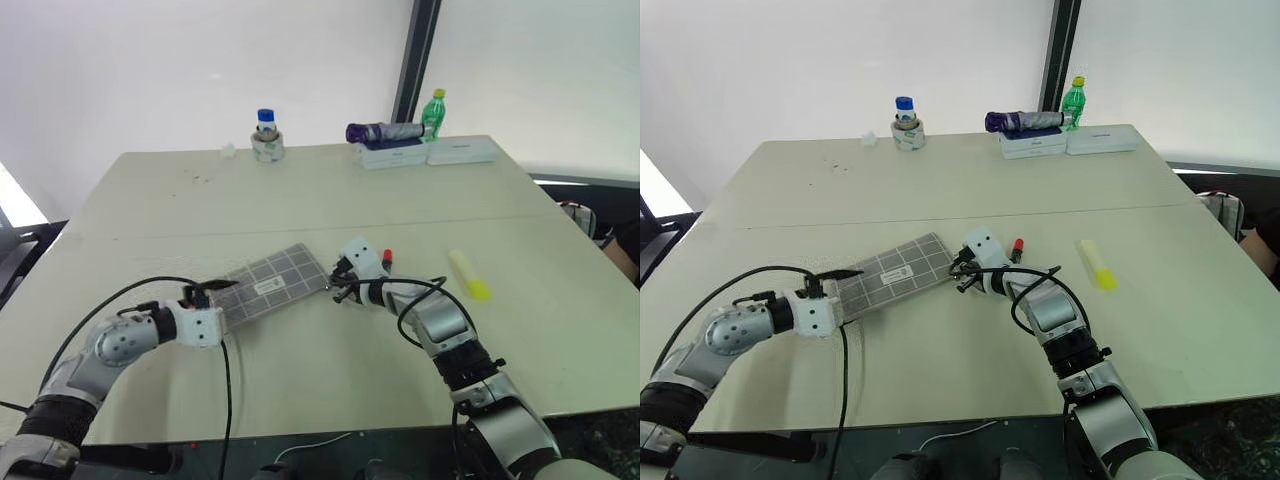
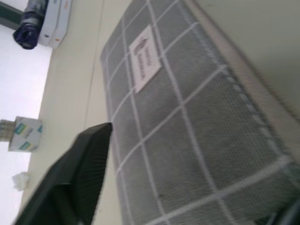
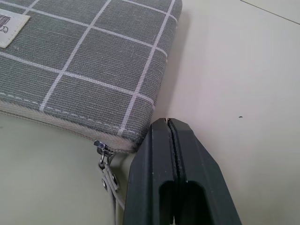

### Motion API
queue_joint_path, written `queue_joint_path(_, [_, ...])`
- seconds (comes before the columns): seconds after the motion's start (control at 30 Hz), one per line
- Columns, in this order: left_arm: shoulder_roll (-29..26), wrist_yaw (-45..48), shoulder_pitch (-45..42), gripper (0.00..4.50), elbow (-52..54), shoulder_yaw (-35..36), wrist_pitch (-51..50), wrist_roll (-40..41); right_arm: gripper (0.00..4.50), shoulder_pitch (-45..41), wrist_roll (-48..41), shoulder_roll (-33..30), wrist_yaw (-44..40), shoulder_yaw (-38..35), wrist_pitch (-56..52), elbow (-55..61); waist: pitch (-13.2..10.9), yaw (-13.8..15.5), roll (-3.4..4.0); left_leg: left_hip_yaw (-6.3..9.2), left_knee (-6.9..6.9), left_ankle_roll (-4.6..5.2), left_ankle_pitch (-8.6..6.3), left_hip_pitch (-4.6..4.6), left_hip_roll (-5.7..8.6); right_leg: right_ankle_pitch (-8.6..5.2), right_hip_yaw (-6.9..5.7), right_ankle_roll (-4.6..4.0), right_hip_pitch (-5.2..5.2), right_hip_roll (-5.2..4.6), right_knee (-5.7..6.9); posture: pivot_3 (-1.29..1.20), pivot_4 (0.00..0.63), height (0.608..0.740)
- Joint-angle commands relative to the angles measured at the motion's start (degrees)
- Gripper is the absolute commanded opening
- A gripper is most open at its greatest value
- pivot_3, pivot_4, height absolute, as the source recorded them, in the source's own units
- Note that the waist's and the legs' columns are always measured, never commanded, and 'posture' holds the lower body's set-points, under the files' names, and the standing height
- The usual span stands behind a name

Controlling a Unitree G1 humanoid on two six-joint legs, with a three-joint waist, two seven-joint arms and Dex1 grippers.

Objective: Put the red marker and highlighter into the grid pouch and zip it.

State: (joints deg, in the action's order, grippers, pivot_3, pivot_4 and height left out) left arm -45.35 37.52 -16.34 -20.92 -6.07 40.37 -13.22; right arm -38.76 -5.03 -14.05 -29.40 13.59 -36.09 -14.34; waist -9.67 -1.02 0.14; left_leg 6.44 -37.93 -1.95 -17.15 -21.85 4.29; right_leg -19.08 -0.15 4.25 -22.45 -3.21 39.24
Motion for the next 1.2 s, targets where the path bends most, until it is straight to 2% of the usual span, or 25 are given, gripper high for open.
queue_joint_path(0.03, [-1.0, 0.4, 0.6, 1.57, 3.2, 1.3, 1.5, 3.4, 0.00, -0.3, 0.3, 0.3, 0.4, -1.0, 0.5, 2.4, 0.0, 0.0, 0.00, 0.00, -0.01, -0.04, 0.02, -0.08, 0.00, 0.00, 0.00, 0.00, -0.06, 0.00, 0.00, 0.00, 0.150, 0.740])
queue_joint_path(0.13, [-1.6, 0.9, 1.7, 0.05, 4.1, 1.5, 1.9, 4.4, 0.00, -0.3, 0.4, 0.4, 0.4, -1.2, 0.5, 2.3, 0.0, 0.0, 0.00, 0.00, -0.03, -0.07, 0.05, -0.21, 0.00, 0.01, 0.00, -0.01, -0.19, 0.00, 0.02, 0.00, 0.150, 0.740])
queue_joint_path(0.37, [-1.7, 2.2, 4.5, 0.05, 8.5, 2.1, -1.0, 8.1, 0.00, -0.1, 0.4, 0.5, 0.7, -1.4, 0.7, 2.7, 0.0, 0.0, 0.00, 0.00, -0.04, -0.07, 0.05, -0.29, 0.00, 0.01, 0.00, -0.02, -0.25, 0.00, 0.02, 0.00, 0.150, 0.740])
queue_joint_path(0.5, [-0.1, 3.7, 7.3, 0.05, 17.3, 5.4, -18.5, 19.1, 0.00, -1.4, 1.5, 0.2, 3.6, -3.0, 5.6, 4.0, 0.0, -0.1, 0.00, 0.00, -0.04, -0.07, 0.05, -0.38, 0.00, 0.01, 0.00, -0.02, -0.32, 0.00, 0.03, 0.00, 0.150, 0.740])
queue_joint_path(0.57, [0.0, 3.6, 8.3, 0.05, 21.2, 7.2, -24.4, 22.1, 0.00, -2.2, 1.3, -0.8, 4.1, -4.6, 7.0, 4.6, 0.0, -0.1, -0.01, 0.00, -0.08, -0.07, 0.05, -0.43, -0.01, 0.01, 0.00, -0.02, -0.37, 0.00, 0.07, 0.00, 0.150, 0.740])
queue_joint_path(0.67, [1.2, 1.6, 10.1, 0.00, 27.4, 10.6, -31.1, 25.4, 0.85, -3.0, 0.1, -3.4, 3.5, -8.1, 6.5, 8.3, 0.0, -0.1, 0.00, 0.00, -0.09, -0.07, 0.05, -0.44, -0.01, 0.01, 0.00, -0.02, -0.37, 0.00, 0.08, 0.00, 0.150, 0.740])
queue_joint_path(0.83, [3.5, -1.3, 12.4, 0.00, 33.1, 13.1, -35.5, 24.9, 3.32, -1.9, -4.4, -7.4, -0.6, -11.3, 0.0, 17.7, 0.0, 0.1, 0.00, 0.00, -0.09, -0.07, 0.05, -0.47, -0.01, 0.01, 0.00, -0.02, -0.37, 0.00, 0.02, 0.00, 0.150, 0.740])
queue_joint_path(0.97, [5.7, -2.8, 12.9, 0.00, 36.2, 13.0, -37.5, 24.4, 3.32, 0.8, -10.6, -10.8, -6.6, -11.4, -8.0, 25.4, 0.0, 0.0, -0.01, 0.00, -0.09, -0.07, 0.05, -0.47, -0.03, 0.01, 0.00, -0.02, -0.36, 0.01, 0.01, 0.00, 0.150, 0.740])
queue_joint_path(1.2, [6.9, 0.0, 13.4, 0.00, 38.9, 11.5, -39.3, 25.5, 3.32, 2.4, -10.4, -9.2, -5.7, -8.8, -8.2, 24.6, 0.0, 0.1, -0.01, 0.00, -0.10, -0.04, 0.07, -0.46, -0.03, 0.03, 0.00, -0.05, -0.34, 0.01, 0.01, 0.00, 0.150, 0.740])
